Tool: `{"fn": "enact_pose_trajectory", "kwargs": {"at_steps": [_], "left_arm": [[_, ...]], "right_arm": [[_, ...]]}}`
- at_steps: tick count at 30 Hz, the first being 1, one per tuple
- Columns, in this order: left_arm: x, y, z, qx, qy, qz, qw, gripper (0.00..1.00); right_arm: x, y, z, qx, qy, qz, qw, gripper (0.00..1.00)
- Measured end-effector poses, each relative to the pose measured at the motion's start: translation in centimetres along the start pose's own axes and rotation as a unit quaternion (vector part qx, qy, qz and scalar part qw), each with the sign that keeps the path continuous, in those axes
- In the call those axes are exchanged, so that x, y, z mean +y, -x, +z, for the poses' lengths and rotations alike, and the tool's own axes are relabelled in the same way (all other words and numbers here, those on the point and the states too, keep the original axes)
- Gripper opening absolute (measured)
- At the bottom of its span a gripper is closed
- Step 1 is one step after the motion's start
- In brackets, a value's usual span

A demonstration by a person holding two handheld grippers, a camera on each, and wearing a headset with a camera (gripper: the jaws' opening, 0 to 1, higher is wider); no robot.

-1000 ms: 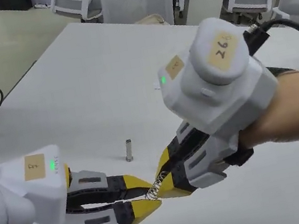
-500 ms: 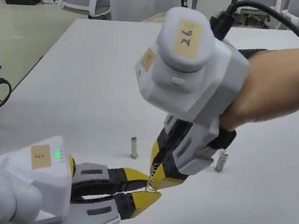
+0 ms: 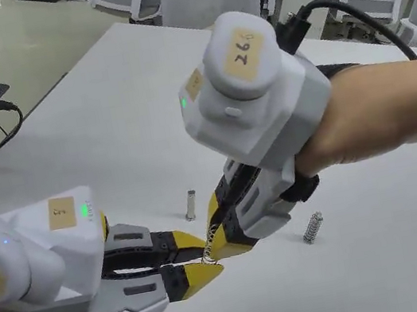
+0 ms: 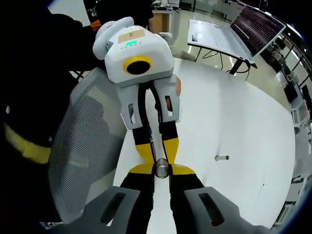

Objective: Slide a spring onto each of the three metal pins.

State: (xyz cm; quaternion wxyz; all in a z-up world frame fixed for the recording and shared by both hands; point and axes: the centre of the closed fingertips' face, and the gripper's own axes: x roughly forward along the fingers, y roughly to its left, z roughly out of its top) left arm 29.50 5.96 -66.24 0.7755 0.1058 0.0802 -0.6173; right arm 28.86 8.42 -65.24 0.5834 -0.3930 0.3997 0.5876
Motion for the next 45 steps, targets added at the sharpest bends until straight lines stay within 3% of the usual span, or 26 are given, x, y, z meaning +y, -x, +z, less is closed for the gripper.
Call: {"fn": "enact_pose_trajectory", "kwargs": {"at_steps": [5,17,25,29,32,35,45], "left_arm": [[0.3,0.1,-0.3,0.004,0.003,0.008,1.0000,0.03],[0.7,0.6,-0.7,0.001,0.029,0.018,0.9994,0.17],[1.3,1.4,-1.3,0.001,0.047,0.037,0.9982,0.28],[1.6,1.6,-1.5,-0.001,0.061,0.048,0.9970,0.41],[1.7,1.8,-1.6,0.001,0.057,0.052,0.9970,0.42],[1.9,1.9,-2.0,0.006,0.060,0.062,0.9963,0.51],[3.0,2.5,-3.1,0.018,0.062,0.093,0.9935,0.63]], "right_arm": [[-0.3,-0.4,0.2,0.002,0.001,0.001,1.0000,0.08],[-0.8,-0.8,0.6,-0.001,0.002,-0.001,1.0000,0.08],[-1.2,-0.9,0.6,-0.002,-0.002,-0.002,1.0000,0.08],[-1.5,-0.9,0.6,-0.003,-0.004,-0.004,1.0000,0.08],[-1.6,-1.0,0.7,-0.003,-0.003,-0.005,1.0000,0.08],[-1.8,-0.9,0.8,-0.006,-0.004,-0.006,1.0000,0.08],[-2.5,-0.9,0.7,-0.008,-0.009,-0.011,0.9999,0.08]]}}
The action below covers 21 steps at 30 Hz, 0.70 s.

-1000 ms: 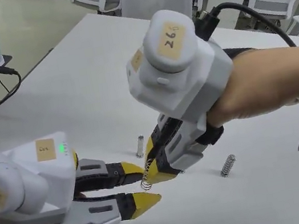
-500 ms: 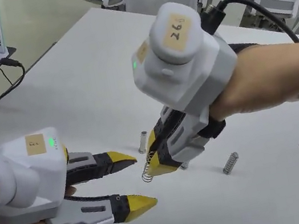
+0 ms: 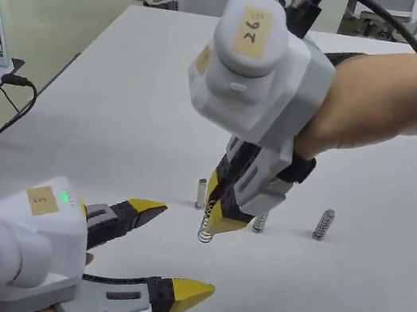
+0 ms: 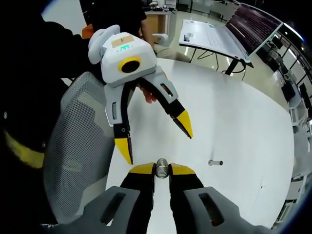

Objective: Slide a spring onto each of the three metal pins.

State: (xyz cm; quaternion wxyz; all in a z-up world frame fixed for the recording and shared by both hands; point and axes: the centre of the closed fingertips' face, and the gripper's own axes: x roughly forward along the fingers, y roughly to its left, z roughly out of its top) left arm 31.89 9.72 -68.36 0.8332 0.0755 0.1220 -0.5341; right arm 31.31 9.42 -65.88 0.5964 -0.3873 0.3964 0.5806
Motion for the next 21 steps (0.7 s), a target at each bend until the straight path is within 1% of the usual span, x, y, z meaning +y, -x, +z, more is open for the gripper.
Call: {"fn": "enact_pose_trajectory", "kwargs": {"at_steps": [6,14,19,21], "left_arm": [[0.4,0.4,-0.7,0.005,-0.002,0.016,0.9999,0.69],[1.1,1.4,-1.4,0.007,0.004,0.039,0.9992,0.69],[1.5,2.1,-2.1,0.010,0.014,0.054,0.9984,0.68],[1.5,2.4,-2.2,0.010,0.017,0.059,0.9980,0.68]], "right_arm": [[-0.4,0.0,0.1,-0.003,-0.002,-0.003,1.0000,0.08],[-1.2,0.3,0.2,-0.007,-0.007,-0.007,0.9999,0.08],[-2.3,0.8,0.1,-0.012,-0.015,-0.015,0.9997,0.08],[-3.1,1.0,-0.1,-0.012,-0.019,-0.018,0.9996,0.08]]}}
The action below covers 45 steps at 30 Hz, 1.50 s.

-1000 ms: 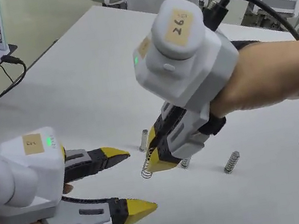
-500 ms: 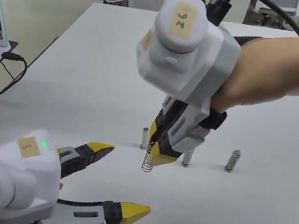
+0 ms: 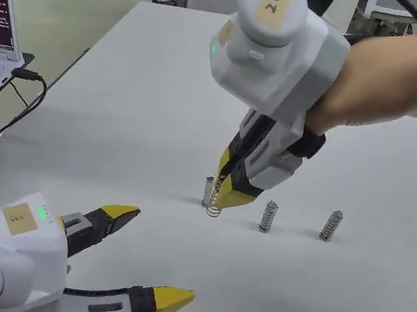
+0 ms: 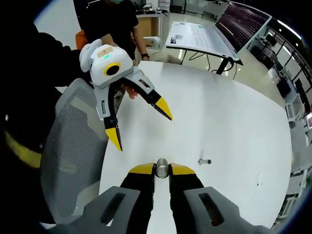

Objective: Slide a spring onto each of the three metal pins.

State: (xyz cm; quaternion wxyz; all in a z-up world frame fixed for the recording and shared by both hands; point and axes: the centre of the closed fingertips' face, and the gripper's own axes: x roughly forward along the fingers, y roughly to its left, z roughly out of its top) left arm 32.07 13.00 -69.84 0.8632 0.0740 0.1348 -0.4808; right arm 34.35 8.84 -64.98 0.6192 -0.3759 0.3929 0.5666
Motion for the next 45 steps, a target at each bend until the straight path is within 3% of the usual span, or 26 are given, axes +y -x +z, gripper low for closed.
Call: {"fn": "enact_pose_trajectory", "kwargs": {"at_steps": [12,24,36,45], "left_arm": [[-0.2,0.5,-0.3,0.003,0.006,0.008,0.9999,0.66],[-0.2,1.2,-0.4,0.002,0.011,0.018,0.9998,0.65],[-0.2,1.6,-0.5,0.002,0.014,0.025,0.9996,0.64],[-0.4,1.6,-0.7,0.004,0.017,0.024,0.9995,0.63]], "right_arm": [[-4.0,0.9,-0.6,-0.007,-0.027,-0.027,0.9992,0.08],[-7.3,-0.2,-0.9,-0.007,-0.042,-0.051,0.9978,0.08],[-9.3,-1.9,-1.7,0.005,-0.054,-0.054,0.9971,0.08],[-9.9,-3.3,-2.2,0.013,-0.063,-0.047,0.9968,0.08]]}}
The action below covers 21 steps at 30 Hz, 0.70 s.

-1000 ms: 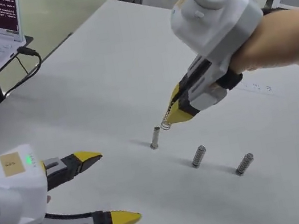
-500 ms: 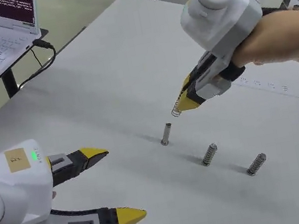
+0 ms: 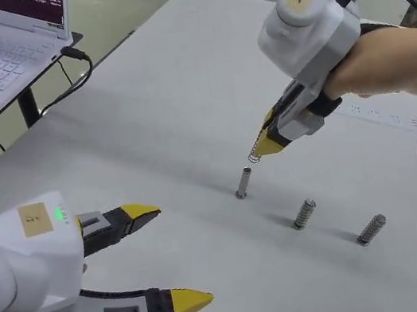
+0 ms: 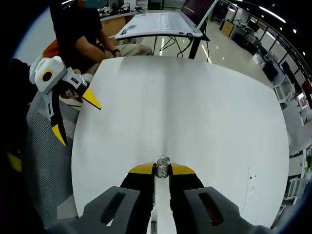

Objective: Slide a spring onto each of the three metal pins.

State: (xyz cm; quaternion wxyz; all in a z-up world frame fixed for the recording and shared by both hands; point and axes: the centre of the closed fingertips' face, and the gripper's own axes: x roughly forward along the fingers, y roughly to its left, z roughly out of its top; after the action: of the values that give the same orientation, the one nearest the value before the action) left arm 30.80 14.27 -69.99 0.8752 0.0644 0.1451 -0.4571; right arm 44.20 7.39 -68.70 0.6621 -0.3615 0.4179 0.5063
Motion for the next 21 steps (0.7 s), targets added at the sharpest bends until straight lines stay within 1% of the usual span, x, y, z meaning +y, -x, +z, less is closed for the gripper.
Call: {"fn": "enact_pose_trajectory", "kwargs": {"at_steps": [4,10,17,21], "left_arm": [[-0.1,-0.1,-0.1,0.000,0.003,-0.001,1.0000,0.63],[-0.1,-0.1,-0.2,-0.001,0.007,0.000,1.0000,0.62],[-0.2,0.0,-0.4,0.000,0.010,0.001,0.9999,0.62],[-0.1,0.1,-0.4,0.000,0.013,0.003,0.9999,0.61]], "right_arm": [[-0.5,-0.7,-0.2,0.005,-0.004,0.001,1.0000,0.08],[-0.6,-1.6,-0.4,0.011,-0.003,0.003,0.9999,0.08],[-0.8,-2.1,-0.3,0.013,-0.007,0.008,0.9999,0.08],[-0.7,-2.5,-0.6,0.019,-0.008,0.009,0.9997,0.08]]}}
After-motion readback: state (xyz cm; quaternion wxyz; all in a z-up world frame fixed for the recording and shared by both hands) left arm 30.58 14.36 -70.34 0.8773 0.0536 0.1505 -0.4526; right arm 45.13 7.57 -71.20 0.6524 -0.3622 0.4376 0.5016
